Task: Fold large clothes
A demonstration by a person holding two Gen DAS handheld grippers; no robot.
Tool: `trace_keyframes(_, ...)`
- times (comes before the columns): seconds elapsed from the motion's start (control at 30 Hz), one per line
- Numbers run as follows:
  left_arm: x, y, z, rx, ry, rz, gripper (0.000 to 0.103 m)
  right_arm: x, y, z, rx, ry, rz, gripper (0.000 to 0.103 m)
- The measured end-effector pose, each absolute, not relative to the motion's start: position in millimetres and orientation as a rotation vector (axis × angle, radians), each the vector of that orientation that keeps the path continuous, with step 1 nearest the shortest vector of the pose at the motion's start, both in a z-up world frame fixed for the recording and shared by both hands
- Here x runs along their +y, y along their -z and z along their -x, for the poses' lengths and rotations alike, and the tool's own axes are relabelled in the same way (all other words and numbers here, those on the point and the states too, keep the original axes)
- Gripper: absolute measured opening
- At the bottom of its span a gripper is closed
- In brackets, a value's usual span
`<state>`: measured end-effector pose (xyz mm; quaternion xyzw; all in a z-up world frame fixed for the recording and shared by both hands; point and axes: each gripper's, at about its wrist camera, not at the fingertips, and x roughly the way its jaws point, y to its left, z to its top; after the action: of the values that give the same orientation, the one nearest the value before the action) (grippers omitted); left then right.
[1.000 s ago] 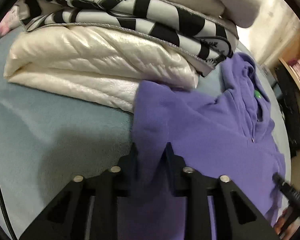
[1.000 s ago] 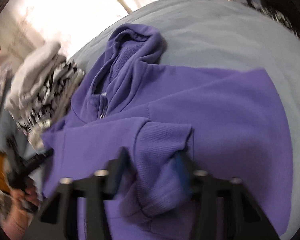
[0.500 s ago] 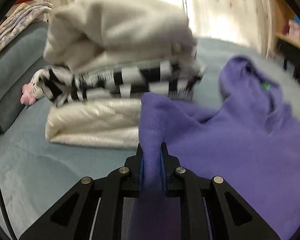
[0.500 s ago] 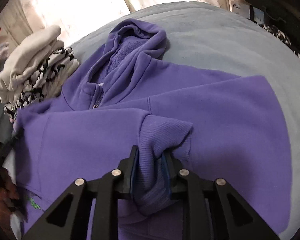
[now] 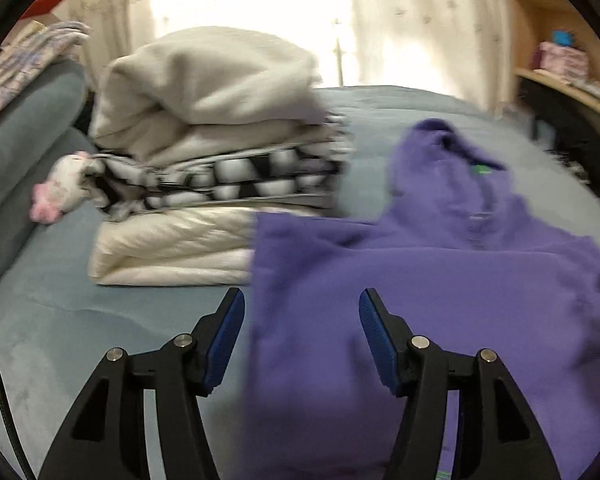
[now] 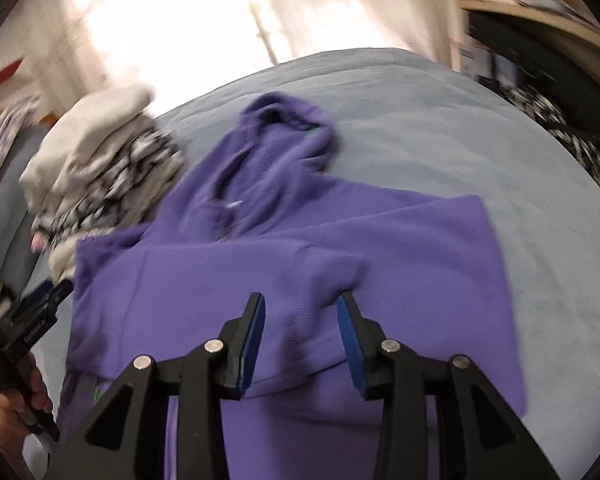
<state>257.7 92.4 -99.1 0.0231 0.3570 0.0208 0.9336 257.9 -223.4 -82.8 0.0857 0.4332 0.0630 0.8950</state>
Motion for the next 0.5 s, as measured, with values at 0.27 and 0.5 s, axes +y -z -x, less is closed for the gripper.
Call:
trace_keyframes(0.27,36.3,150.0,-272.2,0.905,0.028,-0.016,0.023,-135.8,112.8,-268.2,0.962,-0.246,-0.045,0.038)
trace_keyframes(0.5,54.2,163.5,-277.0,0.928,0.050,0.051,0.029,-196.8,125.9,-267.2,0.969,-0.093,-0.026,0.000)
